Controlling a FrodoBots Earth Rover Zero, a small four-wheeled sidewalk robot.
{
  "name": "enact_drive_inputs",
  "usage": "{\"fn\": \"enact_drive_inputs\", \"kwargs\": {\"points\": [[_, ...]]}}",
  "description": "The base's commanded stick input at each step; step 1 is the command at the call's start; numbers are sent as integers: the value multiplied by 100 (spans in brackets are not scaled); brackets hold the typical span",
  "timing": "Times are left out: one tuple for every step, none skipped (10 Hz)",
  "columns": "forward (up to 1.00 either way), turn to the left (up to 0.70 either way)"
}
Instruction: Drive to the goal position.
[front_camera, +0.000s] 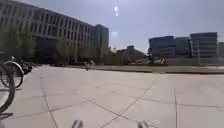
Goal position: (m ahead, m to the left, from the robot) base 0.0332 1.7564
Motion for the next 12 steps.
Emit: {"fn": "enact_drive_inputs", "kwargs": {"points": [[85,34],[85,34],[85,34],[85,34],[85,34],[85,34],[85,34],[85,34],[85,34],[85,34],[85,34],[85,18]]}}
